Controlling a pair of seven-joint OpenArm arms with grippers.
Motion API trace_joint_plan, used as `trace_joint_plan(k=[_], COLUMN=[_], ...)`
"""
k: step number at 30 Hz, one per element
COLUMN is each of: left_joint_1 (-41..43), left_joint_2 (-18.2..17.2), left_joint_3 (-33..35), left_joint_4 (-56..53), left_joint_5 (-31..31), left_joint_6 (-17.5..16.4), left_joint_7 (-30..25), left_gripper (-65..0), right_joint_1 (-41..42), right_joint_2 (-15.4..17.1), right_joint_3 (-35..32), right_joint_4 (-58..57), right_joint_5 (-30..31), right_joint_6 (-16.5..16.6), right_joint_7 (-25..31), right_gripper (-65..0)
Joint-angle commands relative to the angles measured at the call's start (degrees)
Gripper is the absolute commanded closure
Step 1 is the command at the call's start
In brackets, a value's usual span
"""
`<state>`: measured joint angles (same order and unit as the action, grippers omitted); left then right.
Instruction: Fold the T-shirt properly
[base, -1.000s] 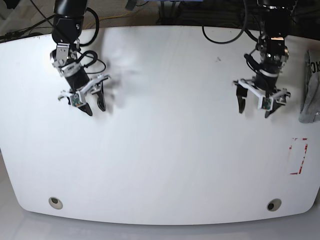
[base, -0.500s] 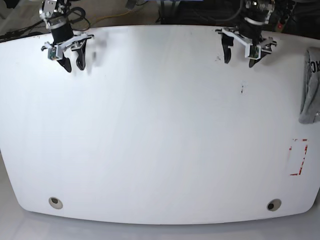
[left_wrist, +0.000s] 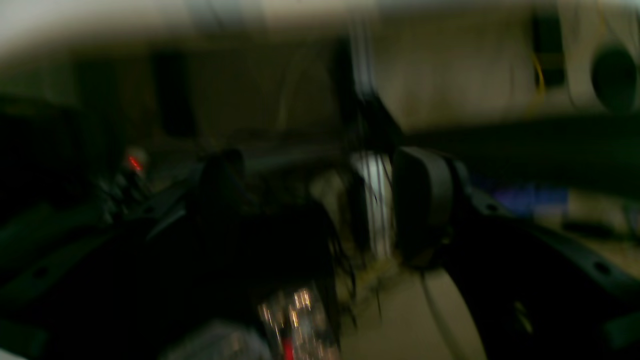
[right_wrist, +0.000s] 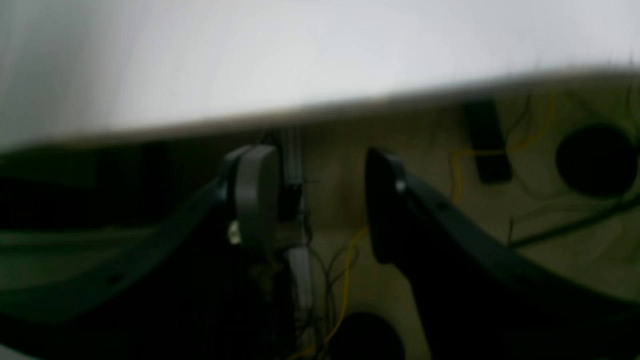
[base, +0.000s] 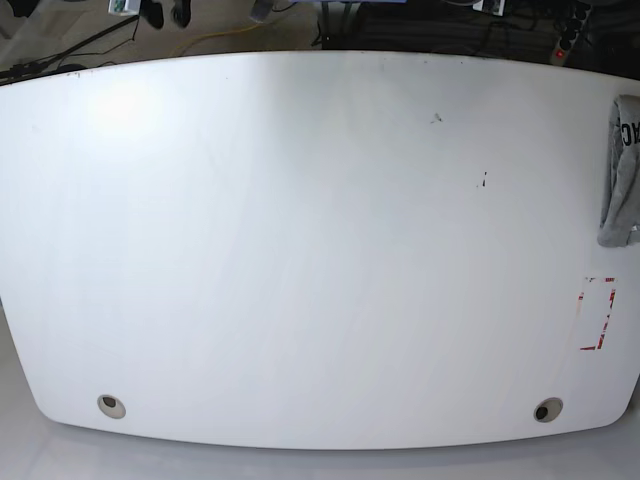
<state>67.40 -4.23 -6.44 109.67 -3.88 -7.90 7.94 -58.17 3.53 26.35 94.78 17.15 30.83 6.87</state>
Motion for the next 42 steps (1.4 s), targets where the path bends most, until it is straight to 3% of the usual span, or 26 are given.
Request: trace_joint_plan(k=[1,7,10,15,22,27,30,33,38,42], left_joint_1=[1.66,-4.76,-10.38,-20.93,-34.56,-44.06,-47.22,-50.21,-52.93,-54.6], left_joint_2=[-0.21,-0.39,-0.39,-0.39,-0.47,-1.7,-1.62,-1.62,-1.62,-1.44], left_joint_3=[-0.11,0.85,1.21,2.26,3.84,5.78,5.95,5.95,5.95,5.95], left_joint_4=[-5.62,-23.03,-33.32,-49.58,-71.29,-85.01,-89.05,-89.84,-89.93,-89.93], left_joint_5=[-0.21,-0.3,-0.12,0.14,0.23,0.06,0.06,0.06,0.23,0.23], left_joint_6=[-0.05,-0.14,-0.14,-0.14,-0.05,-0.05,0.03,0.21,8.21,8.65], left_joint_7=[-1.04,-1.13,-1.31,-1.4,-4.56,-5.88,-6.41,-6.05,-5.97,-3.07], left_gripper=[-41.9,-41.9,-41.9,-42.4,-42.2,-42.1,-42.1,-42.1,-42.1,-42.1], right_joint_1=[-3.23,-1.48,2.57,12.5,24.99,30.7,33.95,37.21,42.13,45.73], right_joint_2=[-1.29,-1.02,0.91,2.05,2.14,2.23,2.23,2.76,3.37,4.25], right_joint_3=[-0.63,-4.77,-7.14,-9.16,-9.25,-9.43,-9.43,-9.43,-9.43,-9.43], right_joint_4=[-1.2,-13.6,-22.39,-37.51,-52.98,-58.87,-61.86,-65.29,-70.91,-75.49], right_joint_5=[0.48,0.39,-0.4,-6.55,-14.11,-17.72,-21.15,-24.31,-27.65,-29.59], right_joint_6=[0.42,2.97,2.89,2.62,2.36,-3.01,-5.2,-7.49,-9.77,-9.77], right_joint_7=[1.35,1.35,1.35,1.43,1.43,1.43,1.43,1.43,1.35,1.17], right_gripper=[-27.4,-27.4,-26.8,-19.0,-19.3,-22.0,-28.2,-28.2,-28.4,-28.4])
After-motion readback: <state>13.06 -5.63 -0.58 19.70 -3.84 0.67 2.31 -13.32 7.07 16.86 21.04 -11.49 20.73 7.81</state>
